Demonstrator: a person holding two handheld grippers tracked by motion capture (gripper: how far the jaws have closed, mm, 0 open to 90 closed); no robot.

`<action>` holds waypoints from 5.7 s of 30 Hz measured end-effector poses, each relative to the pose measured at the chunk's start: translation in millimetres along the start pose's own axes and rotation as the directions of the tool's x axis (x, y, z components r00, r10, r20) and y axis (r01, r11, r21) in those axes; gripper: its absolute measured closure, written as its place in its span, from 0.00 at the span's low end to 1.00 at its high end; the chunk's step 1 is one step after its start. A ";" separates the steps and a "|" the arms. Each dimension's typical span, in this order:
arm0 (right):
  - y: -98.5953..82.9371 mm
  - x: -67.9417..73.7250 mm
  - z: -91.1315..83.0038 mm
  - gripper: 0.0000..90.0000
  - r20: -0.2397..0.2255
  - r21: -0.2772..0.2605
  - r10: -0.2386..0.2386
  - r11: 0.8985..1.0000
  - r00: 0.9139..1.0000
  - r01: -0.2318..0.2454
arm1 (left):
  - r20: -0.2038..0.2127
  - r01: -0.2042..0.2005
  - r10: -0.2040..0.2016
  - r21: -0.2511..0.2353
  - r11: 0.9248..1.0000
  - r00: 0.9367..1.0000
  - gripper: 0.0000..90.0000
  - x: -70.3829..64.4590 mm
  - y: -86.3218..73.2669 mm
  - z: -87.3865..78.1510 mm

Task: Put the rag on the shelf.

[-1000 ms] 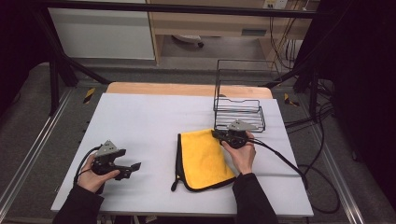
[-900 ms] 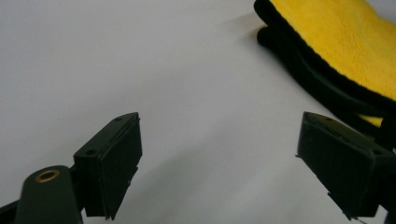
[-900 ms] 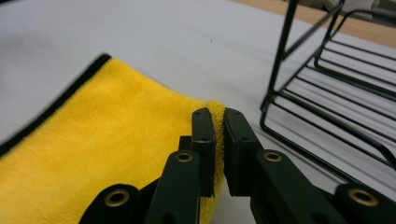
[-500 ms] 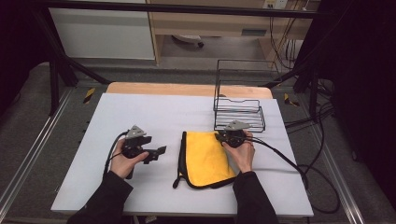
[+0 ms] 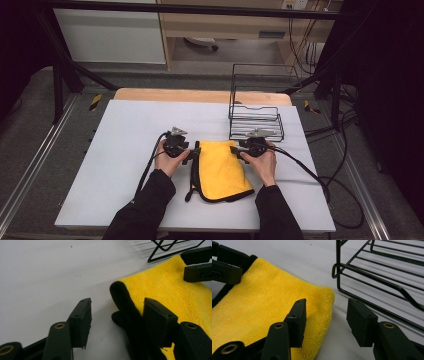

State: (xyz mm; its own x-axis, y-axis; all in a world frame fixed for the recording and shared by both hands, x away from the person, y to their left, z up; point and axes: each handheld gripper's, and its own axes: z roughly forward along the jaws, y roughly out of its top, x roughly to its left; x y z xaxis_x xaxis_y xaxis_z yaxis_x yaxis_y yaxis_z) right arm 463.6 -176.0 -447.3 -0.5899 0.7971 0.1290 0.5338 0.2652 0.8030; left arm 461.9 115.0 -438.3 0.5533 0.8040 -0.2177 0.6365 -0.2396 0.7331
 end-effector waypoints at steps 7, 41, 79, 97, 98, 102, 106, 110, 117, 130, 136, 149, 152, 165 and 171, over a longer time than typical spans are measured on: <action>-0.5 -5.0 6.0 0.64 -0.016 0.053 0.027 0.998 1.000 -0.027 | 0.039 0.009 -0.011 0.052 0.999 0.999 0.60 2.6 -4.0 6.8; 16.4 19.1 -47.7 0.94 -0.088 -0.133 0.014 0.991 0.996 -0.026 | 0.126 -0.062 0.077 -0.121 0.991 0.989 0.87 -20.6 4.1 -43.3; 72.4 55.6 -164.1 0.95 0.059 -0.497 -0.121 0.858 0.991 0.135 | 0.068 -0.176 0.244 -0.515 0.839 0.967 0.87 -82.7 62.0 -127.0; 102.6 51.9 -201.8 0.95 0.134 -0.581 -0.101 0.798 0.986 0.161 | 0.056 -0.170 0.262 -0.627 0.760 0.963 0.87 -107.5 100.2 -129.8; 105.0 51.0 -204.5 0.95 0.137 -0.587 -0.098 0.793 0.986 0.160 | 0.056 -0.169 0.262 -0.632 0.756 0.963 0.87 -108.8 102.4 -129.9; 113.0 48.0 -212.6 0.95 0.150 -0.601 -0.089 0.782 0.985 0.162 | 0.054 -0.169 0.268 -0.651 0.740 0.962 0.86 -114.4 114.5 -131.8; 123.4 43.7 -221.2 0.95 0.168 -0.622 -0.078 0.765 0.983 0.167 | 0.051 -0.172 0.275 -0.668 0.724 0.960 0.86 -118.7 124.9 -133.8; 131.8 39.2 -227.4 0.95 0.183 -0.635 -0.068 0.753 0.981 0.171 | 0.039 -0.182 0.284 -0.684 0.706 0.958 0.86 -125.4 140.3 -135.4; 149.0 28.7 -235.0 0.95 0.201 -0.655 -0.056 0.734 0.978 0.177 | 0.052 -0.162 0.278 -0.707 0.688 0.959 0.86 -131.7 161.9 -135.0; 176.7 16.8 -247.9 0.95 0.214 -0.692 -0.040 0.699 0.976 0.180 | 0.050 -0.151 0.279 -0.744 0.651 0.959 0.86 -138.4 196.2 -138.4; 192.4 14.2 -254.5 0.95 0.231 -0.699 -0.036 0.689 0.972 0.192 | 0.041 -0.154 0.282 -0.757 0.635 0.959 0.86 -141.1 209.0 -141.6; 213.5 4.2 -250.6 0.95 0.248 -0.711 -0.032 0.673 0.968 0.204 | 0.020 -0.149 0.261 -0.776 0.612 0.965 0.86 -137.0 236.5 -137.5; 219.9 -0.5 -247.8 0.95 0.249 -0.712 -0.033 0.671 0.968 0.207 | 0.009 -0.153 0.255 -0.780 0.607 0.967 0.86 -135.2 242.9 -134.5; 244.9 -25.0 -230.3 0.95 0.241 -0.724 -0.026 0.661 0.970 0.197 | -0.024 -0.163 0.232 -0.781 0.603 0.972 0.86 -121.9 270.5 -117.6; 251.4 -33.2 -217.0 0.95 0.239 -0.715 -0.028 0.671 0.971 0.195 | -0.035 -0.161 0.215 -0.777 0.608 0.976 0.86 -111.1 275.0 -104.3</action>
State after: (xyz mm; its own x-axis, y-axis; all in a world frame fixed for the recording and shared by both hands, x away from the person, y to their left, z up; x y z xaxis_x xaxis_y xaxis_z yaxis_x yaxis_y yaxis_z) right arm 486.0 -253.5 -123.4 -0.4426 0.8960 -0.0362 -0.1903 -0.0544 0.9802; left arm 519.4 16.5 -145.3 0.6581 0.7522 -0.0327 -0.1200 0.1476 0.9817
